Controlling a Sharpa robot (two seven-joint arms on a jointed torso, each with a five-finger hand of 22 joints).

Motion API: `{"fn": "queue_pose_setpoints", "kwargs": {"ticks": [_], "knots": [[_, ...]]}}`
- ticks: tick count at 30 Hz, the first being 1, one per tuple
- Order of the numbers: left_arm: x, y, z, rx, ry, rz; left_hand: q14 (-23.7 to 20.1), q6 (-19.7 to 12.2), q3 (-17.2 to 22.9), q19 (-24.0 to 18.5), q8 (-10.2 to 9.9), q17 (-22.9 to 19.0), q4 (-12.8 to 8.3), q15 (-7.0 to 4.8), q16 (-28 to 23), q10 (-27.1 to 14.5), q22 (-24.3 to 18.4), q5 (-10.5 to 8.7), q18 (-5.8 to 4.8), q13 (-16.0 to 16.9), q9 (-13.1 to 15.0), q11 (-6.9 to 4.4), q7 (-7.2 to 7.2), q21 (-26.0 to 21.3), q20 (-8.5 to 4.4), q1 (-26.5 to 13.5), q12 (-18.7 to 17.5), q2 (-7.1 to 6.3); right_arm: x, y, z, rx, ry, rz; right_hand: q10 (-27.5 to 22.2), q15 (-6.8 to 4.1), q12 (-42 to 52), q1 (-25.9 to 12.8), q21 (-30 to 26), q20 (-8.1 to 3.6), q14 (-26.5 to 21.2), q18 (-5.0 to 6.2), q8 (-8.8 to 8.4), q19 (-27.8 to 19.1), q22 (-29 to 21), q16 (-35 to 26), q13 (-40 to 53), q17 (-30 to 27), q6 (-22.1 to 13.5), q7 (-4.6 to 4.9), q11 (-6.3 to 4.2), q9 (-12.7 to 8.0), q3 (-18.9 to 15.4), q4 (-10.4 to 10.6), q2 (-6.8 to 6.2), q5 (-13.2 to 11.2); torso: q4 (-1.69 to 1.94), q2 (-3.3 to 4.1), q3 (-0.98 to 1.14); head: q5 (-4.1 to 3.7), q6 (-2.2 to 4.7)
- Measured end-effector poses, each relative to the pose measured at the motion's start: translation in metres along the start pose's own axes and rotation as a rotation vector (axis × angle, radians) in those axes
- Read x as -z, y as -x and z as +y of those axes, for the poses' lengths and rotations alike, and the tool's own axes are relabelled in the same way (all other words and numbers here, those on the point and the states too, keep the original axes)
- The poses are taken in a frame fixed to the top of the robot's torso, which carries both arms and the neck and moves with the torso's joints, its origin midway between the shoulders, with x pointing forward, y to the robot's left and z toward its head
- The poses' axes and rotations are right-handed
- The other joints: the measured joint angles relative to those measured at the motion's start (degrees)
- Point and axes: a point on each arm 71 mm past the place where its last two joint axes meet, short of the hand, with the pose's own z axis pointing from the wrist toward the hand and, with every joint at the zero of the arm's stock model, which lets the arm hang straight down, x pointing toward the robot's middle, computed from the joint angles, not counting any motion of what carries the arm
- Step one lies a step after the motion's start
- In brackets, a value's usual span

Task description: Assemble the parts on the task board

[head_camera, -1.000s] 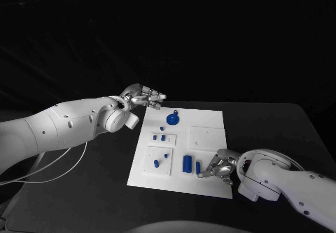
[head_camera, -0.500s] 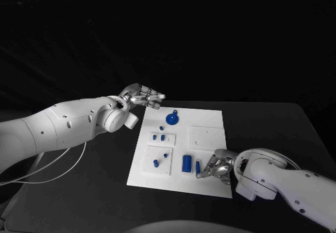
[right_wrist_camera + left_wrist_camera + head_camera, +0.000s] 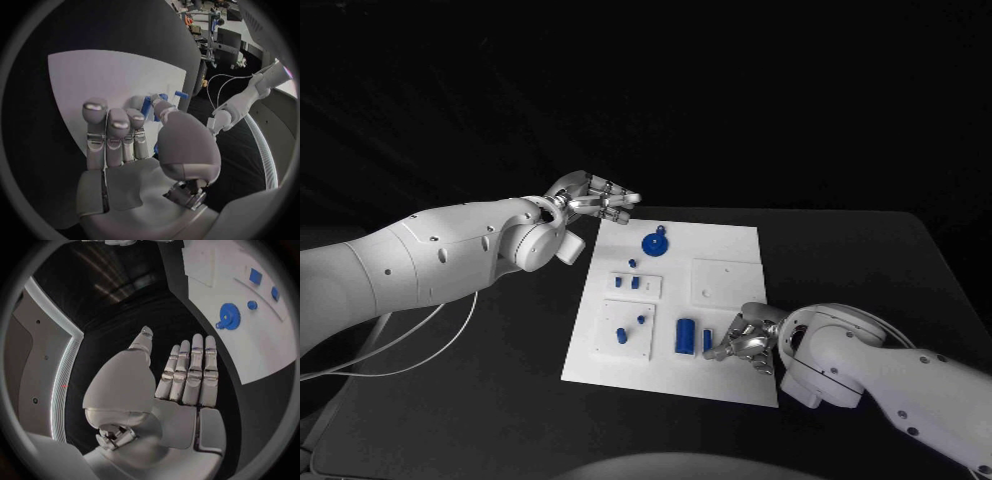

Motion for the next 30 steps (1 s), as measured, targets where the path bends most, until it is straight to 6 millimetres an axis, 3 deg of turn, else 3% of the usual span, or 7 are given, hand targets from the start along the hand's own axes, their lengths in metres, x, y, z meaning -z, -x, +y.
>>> {"fn": "queue_pose_setpoints", "kwargs": {"ticks": [10, 14, 18, 23, 28, 30], "knots": [[-0.0001, 0.0, 0.0001, 0.0, 0.001, 0.0, 0.0, 0.0, 0.0, 0.0, 0.0, 0.0, 0.0, 0.0, 0.0, 0.0, 0.0, 0.0, 0.0, 0.0, 0.0, 0.0, 0.0, 0.0, 0.0, 0.0, 0.0, 0.0, -0.0024, 0.0006, -0.0003, 0.004, -0.006, -0.004, 0.0, 0.0, -0.2, 0.1, 0.2, 0.0, 0.0, 0.0, 0.13, 0.0, 0.0, 0.0, 0.2, 0.1, 0.3, -0.25, 0.0, -0.2, 0.0, -1.8, 0.49, 0.0, -0.02, -0.01, 0.01, 0.04, 0.02], [-0.0003, -0.0002, 0.0001, 0.0, 0.001, 0.0, 0.0, 0.0, 0.0, 0.0, 0.0, 0.0, 0.0, 0.0, 0.0, 0.0, 0.0, 0.0, 0.0, 0.0, 0.0, 0.0, 0.0, 0.0, 0.0, 0.0, 0.0, 0.0, -0.0045, 0.0011, -0.0014, 0.004, -0.012, -0.003, 0.0, 0.0, -0.2, 0.7, 0.2, 0.0, 0.0, 0.0, 0.13, 0.0, 0.0, 0.0, 0.4, 0.2, 0.6, -0.33, 0.0, -0.1, -0.2, -4.2, 1.12, 0.0, -0.02, -0.01, 0.01, -0.07, -0.06], [-0.0004, -0.0004, 0.0001, -0.001, 0.001, 0.001, 0.0, 0.0, 0.0, 0.0, 0.0, 0.0, 0.0, 0.0, 0.0, 0.0, 0.0, 0.0, 0.0, 0.0, 0.0, 0.0, 0.0, 0.0, 0.0, 0.0, 0.0, 0.0, -0.0062, 0.0012, -0.002, 0.003, -0.014, -0.002, 0.0, 0.01, -0.2, 0.2, 0.2, 0.0, 0.0, 0.0, 0.12, 0.0, 0.0, 0.0, 0.4, 0.2, 0.7, -0.23, 0.0, 0.1, -0.4, -6.8, 2.54, 0.0, -0.02, -0.01, 0.01, -0.18, -0.1], [-0.0004, -0.0004, 0.0001, -0.001, 0.002, 0.001, 0.0, 0.0, 0.0, 0.0, 0.0, 0.0, 0.0, 0.0, 0.0, 0.0, 0.0, 0.0, 0.0, 0.0, 0.0, 0.0, 0.0, 0.0, 0.0, 0.0, 0.0, 0.0, -0.0078, 0.0013, -0.0021, 0.001, -0.015, 0.0, 0.0, 0.01, -0.2, 0.2, 0.2, 0.0, 0.0, 0.0, 0.13, 0.0, 0.0, 0.0, 0.4, 0.2, 0.8, -0.1, 0.0, 0.4, -0.4, -7.1, 2.54, 0.0, -0.02, -0.01, 0.03, -0.27, -0.09], [-0.0004, -0.0003, 0.0002, -0.002, 0.002, 0.001, 0.0, 0.0, 0.0, 0.0, 0.0, 0.0, 0.0, 0.0, 0.0, 0.0, 0.0, 0.0, 0.0, 0.0, 0.0, 0.0, 0.0, 0.0, 0.0, 0.0, 0.0, 0.0, -0.008, 0.0014, -0.0029, -0.004, -0.013, -0.001, 0.1, 0.01, -0.2, -1.0, 0.2, 0.0, 0.0, 0.0, 0.13, 0.0, 0.0, 0.0, 0.4, 0.1, 0.9, -0.02, 0.12, 0.4, -1.3, -6.2, 1.3, 0.8, -0.03, 0.0, 0.07, -0.36, 0.09], [-0.0003, -0.0001, 0.0002, -0.002, 0.002, 0.0, 0.0, 0.0, 0.0, 0.0, 0.0, 0.0, 0.0, 0.0, 0.0, 0.0, 0.0, 0.0, 0.0, 0.0, 0.0, 0.0, 0.0, 0.0, 0.0, 0.0, 0.0, 0.0, -0.0079, 0.0013, -0.0039, -0.01, -0.012, -0.002, 0.2, 0.01, -0.2, -1.3, 0.2, 0.0, 0.0, 0.0, 0.13, 0.0, 0.0, 0.0, 0.4, -0.2, 0.9, -0.03, 0.21, 0.4, -2.7, -4.8, -0.16, 1.2, -0.05, 0.0, 0.07, -0.42, 0.29]]}}
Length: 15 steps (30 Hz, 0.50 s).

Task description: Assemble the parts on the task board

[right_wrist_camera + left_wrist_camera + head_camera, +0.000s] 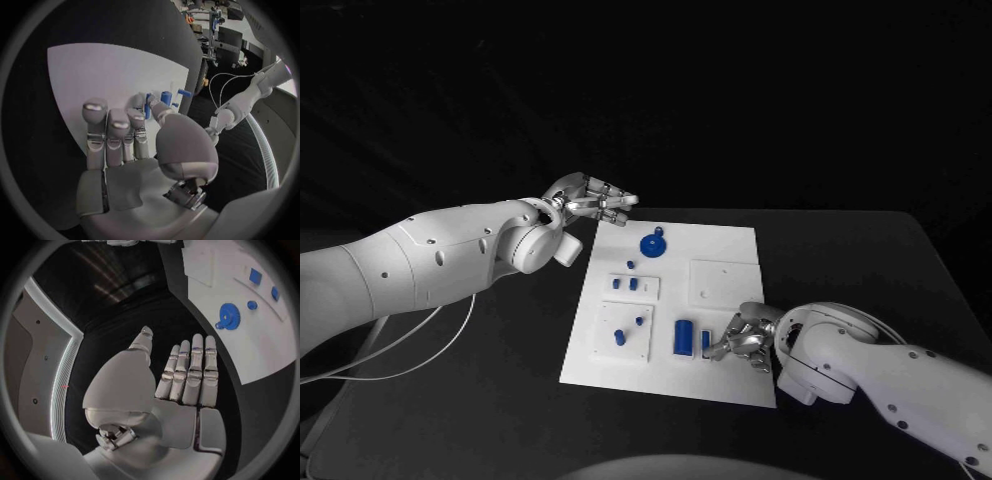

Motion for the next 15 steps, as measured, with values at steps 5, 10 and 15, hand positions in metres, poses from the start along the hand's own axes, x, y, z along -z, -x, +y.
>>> {"fn": "queue_pose_setpoints", "kwargs": {"ticks": [5, 10, 15], "knots": [[0.0, 0.001, 0.0, 0.001, 0.0, -0.002, 0.0, 0.0, 0.0, 0.0, 0.0, 0.0, 0.0, 0.0, 0.0, 0.0, 0.0, 0.0, 0.0, 0.0, 0.0, 0.0, 0.0, 0.0, 0.0, 0.0, 0.0, 0.0, 0.001, 0.001, -0.005, -0.031, 0.007, 0.001, -0.8, 0.0, 0.0, 1.3, -1.4, 0.0, 0.0, 0.0, 0.0, 0.0, 0.0, -0.7, -0.2, -0.7, -1.2, -1.19, 0.76, 0.5, -9.0, 5.3, -2.09, 3.8, -0.08, 0.0, 0.05, -0.28, 0.83], [0.0, 0.001, 0.0, 0.012, -0.002, -0.01, -0.2, 0.0, -0.1, -0.2, 0.0, 0.0, -0.4, 0.2, 0.0, 0.0, 0.0, 0.0, 0.0, 0.0, 0.0, 0.0, 0.0, 0.0, 0.21, 0.0, 0.0, 0.04, 0.003, 0.025, -0.015, -0.112, 0.014, -0.042, -1.5, 0.43, -0.5, 3.9, -3.2, 0.51, 0.0, 0.0, -0.82, 0.1, 0.0, -1.6, -1.1, -1.3, -7.6, 1.15, 1.55, 0.4, -18.0, 10.1, -2.13, 6.7, -0.19, -0.09, 0.01, -0.91, 2.46], [0.0, 0.002, 0.0, 0.038, -0.005, -0.031, -1.4, 0.0, -0.3, -0.7, 0.0, -0.7, -2.0, 0.34, 0.0, 0.0, -0.1, 0.23, 0.0, 0.0, 0.0, 0.0, 0.0, 0.0, 0.72, 0.1, 0.0, 1.3, -0.001, 0.066, -0.027, -0.231, 0.041, -0.126, -2.1, 0.65, -1.0, 4.9, -4.5, 0.51, -0.3, 0.9, -0.62, 0.1, 0.0, -2.5, -1.7, -1.7, -9.3, 2.6, 1.65, 0.8, -19.8, 10.6, -1.58, 7.5, -0.37, -0.36, -0.1, -1.72, 4.6]]}}
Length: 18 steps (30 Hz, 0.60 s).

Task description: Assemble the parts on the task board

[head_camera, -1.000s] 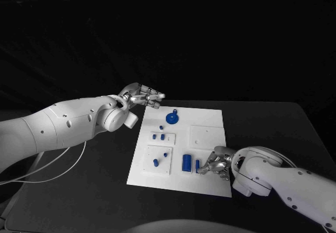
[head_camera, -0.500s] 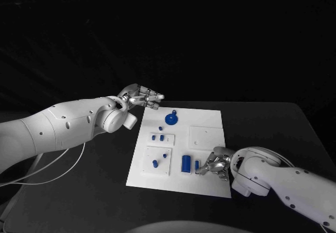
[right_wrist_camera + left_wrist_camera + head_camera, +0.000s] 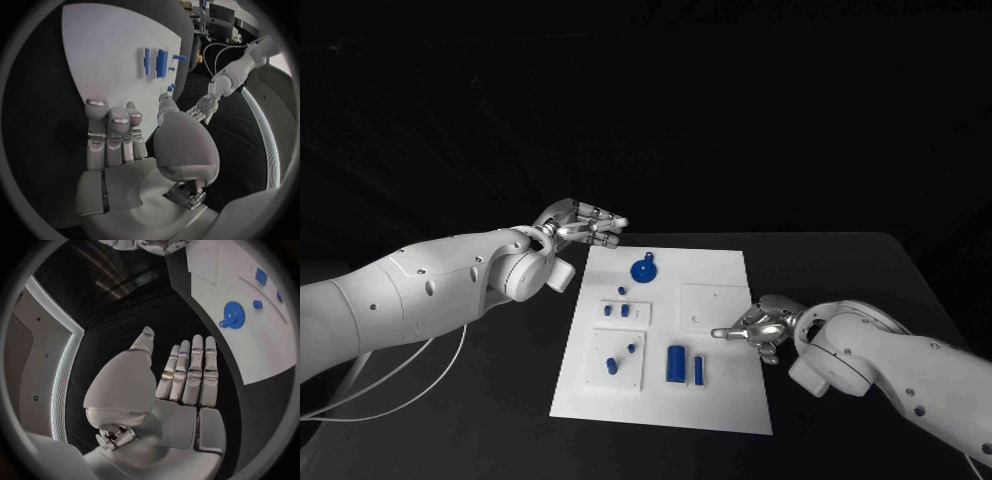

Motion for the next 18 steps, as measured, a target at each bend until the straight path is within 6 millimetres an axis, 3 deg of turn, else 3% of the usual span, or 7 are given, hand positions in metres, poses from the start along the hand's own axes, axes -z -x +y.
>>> {"fn": "queue_pose_setpoints", "kwargs": {"ticks": [2, 6, 8, 12, 15, 17, 18], "knots": [[0.0, 0.001, 0.0, 0.013, -0.001, -0.012, -0.2, 0.0, -0.1, 0.0, 0.0, -0.2, -0.1, 0.18, 0.0, 0.0, -0.1, 0.0, 0.0, 0.0, 0.0, 0.0, 0.0, -0.2, 0.0, 0.0, 0.0, 0.15, -0.005, 0.019, 0.0, -0.054, 0.031, -0.039, 0.0, 0.07, -0.1, 0.2, -1.3, 0.0, -0.1, 0.0, 0.0, 0.0, 0.0, -0.5, -0.4, -0.3, 0.2, -0.09, 0.01, 0.2, -0.1, -1.6, 0.86, 0.5, -0.15, -0.14, -0.05, -0.24, 0.83], [-0.003, 0.003, 0.0, 0.035, -0.004, -0.037, -0.7, 0.0, -0.4, 0.0, 0.0, -0.4, -1.1, 0.3, 0.0, 0.0, -0.1, 0.21, 0.0, 0.0, 0.0, 0.0, 0.0, -0.2, 0.0, 0.2, 0.0, 1.02, -0.012, 0.053, 0.001, -0.144, 0.105, -0.114, -0.8, 0.36, -1.2, 0.1, -6.5, 0.23, -0.4, 0.01, 0.0, -0.2, 0.0, -2.8, -1.3, -2.1, 0.9, -0.03, 0.05, 0.2, -0.9, -5.7, 4.22, 1.6, -0.4, -0.34, -0.08, -0.74, 2.7], [-0.006, 0.004, 0.0, 0.049, -0.006, -0.055, -1.1, 0.0, -0.7, -0.1, 0.0, -0.5, -1.7, 0.47, 0.0, 0.0, -0.2, 0.23, 0.0, 0.0, 0.0, 0.0, 0.0, -0.2, 0.06, 0.3, 0.0, 1.62, -0.017, 0.07, -0.002, -0.203, 0.155, -0.161, -3.2, 0.62, -5.3, 0.8, -14.2, 0.64, -2.3, 0.0, 0.0, 0.0, -0.4, -6.8, -4.1, -5.2, 0.9, -0.03, 0.26, 0.2, -1.5, -8.7, 6.16, 2.5, -0.5, -0.43, -0.04, -1.01, 3.72], [-0.014, 0.007, 0.001, 0.072, -0.011, -0.091, -2.0, 0.2, -1.2, -0.3, 0.0, -0.7, -2.5, 0.55, 0.0, 0.0, -0.2, 0.24, 0.0, 0.0, 0.0, 0.0, -0.21, -0.6, 0.27, 0.1, 0.0, 2.58, -0.027, 0.096, -0.01, -0.312, 0.236, -0.244, -5.5, 2.28, -22.0, 2.6, -30.3, 2.65, -6.3, 0.01, 0.0, -3.5, -12.9, -21.2, -21.7, -16.3, -0.4, 1.26, 1.22, -1.5, -2.7, -14.1, 9.26, 3.6, -0.57, -0.69, 0.04, -1.49, 5.82], [-0.02, 0.01, 0.001, 0.087, -0.016, -0.118, -3.4, 0.6, -1.7, -0.7, 0.0, -0.8, -3.0, 0.49, 0.0, 0.3, -0.4, 0.23, 0.0, 0.0, 0.0, -0.32, -0.62, -1.0, 0.72, 0.0, 0.0, 3.21, -0.033, 0.111, -0.017, -0.394, 0.293, -0.301, -7.5, 5.9, -37.2, 3.1, -31.6, 6.14, -12.0, 0.01, 0.16, -14.7, -25.8, -35.4, -38.8, -26.5, -2.5, 2.53, 4.19, -2.7, -2.3, -15.6, 10.89, 3.8, -0.57, -0.93, 0.18, -1.61, 7.08], [-0.023, 0.012, 0.002, 0.095, -0.019, -0.134, -4.4, 0.1, -2.0, -0.9, 0.0, -0.9, -3.3, 0.47, 0.0, -1.2, -0.4, 0.23, 0.11, 0.0, 0.0, -0.62, -1.14, -1.0, 0.86, -0.1, 0.0, 3.23, -0.036, 0.119, -0.019, -0.442, 0.326, -0.33, -9.3, 9.26, -45.5, 3.9, -32.0, 9.76, -16.2, 0.02, 0.16, -23.3, -37.2, -45.8, -50.9, -35.9, -3.3, 3.27, 6.48, -2.8, -2.0, -16.8, 11.76, 3.8, -0.6, -1.09, 0.32, -1.63, 7.82], [-0.024, 0.014, 0.002, 0.101, -0.022, -0.142, -4.7, -0.2, -1.9, -0.9, 0.0, -0.9, -3.5, 0.41, 0.0, -2.4, -0.4, 0.23, 0.93, 0.0, 0.0, -0.61, -1.47, -1.0, 0.94, -0.1, 0.0, 3.24, -0.038, 0.122, -0.021, -0.472, 0.347, -0.345, -9.9, 10.04, -46.7, 3.8, -32.3, 11.04, -17.0, 0.01, 0.16, -25.2, -41.9, -48.9, -55.3, -39.7, -3.8, 3.22, 7.07, -2.8, -1.8, -17.1, 12.42, 3.6, -0.63, -1.16, 0.38, -1.64, 8.07]]}}
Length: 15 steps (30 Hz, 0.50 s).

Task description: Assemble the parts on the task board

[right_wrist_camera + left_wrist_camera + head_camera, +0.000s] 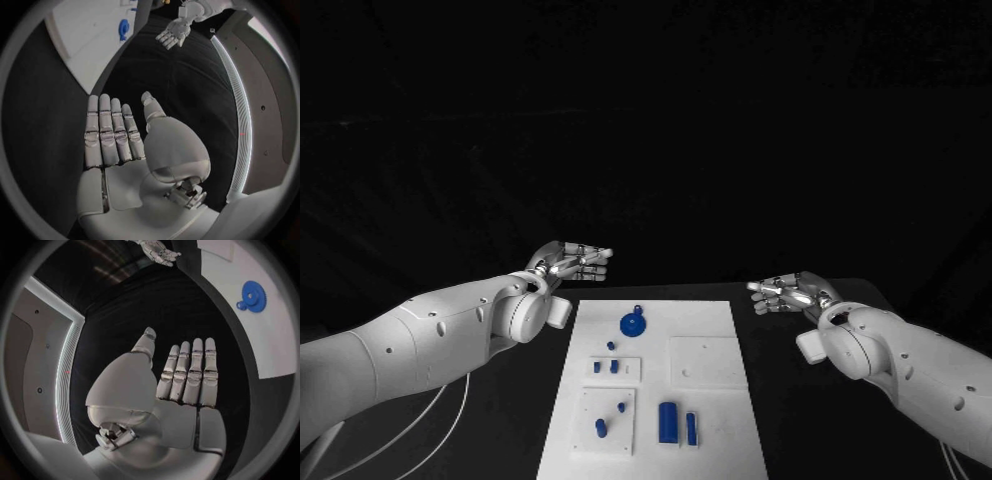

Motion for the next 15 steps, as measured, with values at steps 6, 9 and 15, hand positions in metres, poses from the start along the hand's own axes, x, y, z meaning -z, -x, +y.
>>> {"fn": "queue_pose_setpoints", "kwargs": {"ticks": [6, 9, 15], "knots": [[-0.003, 0.001, 0.0, 0.016, -0.008, -0.015, -5.8, -10.6, 0.1, -6.5, -1.1, -1.0, -0.4, -1.74, -1.1, -7.1, -1.3, -1.01, 0.9, -0.9, -1.0, -1.82, -2.05, -1.3, -0.89, -5.8, -1.1, 1.26, -0.006, 0.005, -0.001, -0.077, 0.048, -0.034, -9.1, -0.08, -2.4, -6.2, -0.8, 2.79, -7.6, 2.23, -0.92, -12.5, -24.9, -3.9, -8.0, -18.7, -8.0, -2.5, -0.78, -1.1, 1.8, -0.3, 0.27, -4.9, -0.01, -0.22, 0.29, -0.11, 0.74], [-0.001, -0.001, 0.002, 0.022, -0.004, -0.01, -21.4, -28.5, 0.5, -25.2, -2.1, -2.0, -0.5, -3.83, -2.1, -25.7, -2.5, -2.5, -0.51, -1.9, -2.0, -3.82, -3.93, -2.6, -3.2, -13.9, -2.0, 1.44, -0.004, 0.001, -0.001, -0.067, 0.046, -0.024, -24.8, -1.92, -3.4, -14.0, -2.0, -0.04, -21.5, -0.53, -2.03, -30.1, -28.3, -5.0, -9.1, -19.9, -27.0, -4.48, -2.69, -2.1, 3.3, 2.4, -1.27, -9.0, 0.05, -0.4, 0.19, -0.21, 0.53], [0.012, -0.023, 0.011, 0.058, 0.007, 0.016, -46.9, -46.4, 0.5, -45.8, -2.9, -3.1, -0.4, -5.8, -3.1, -48.2, -3.7, -3.74, -1.39, -2.8, -3.0, -5.68, -5.78, -3.6, -5.41, -41.5, -2.9, 1.62, 0.002, -0.02, 0.009, -0.064, 0.071, 0.017, -49.9, -3.73, -4.4, -44.3, -3.0, -2.8, -48.6, -2.32, -2.88, -47.8, -31.2, -5.8, -10.0, -20.9, -47.6, -6.23, -4.57, -3.1, 5.0, 4.9, -2.77, -12.9, 0.73, -2.03, -0.34, -0.97, -0.47]]}}
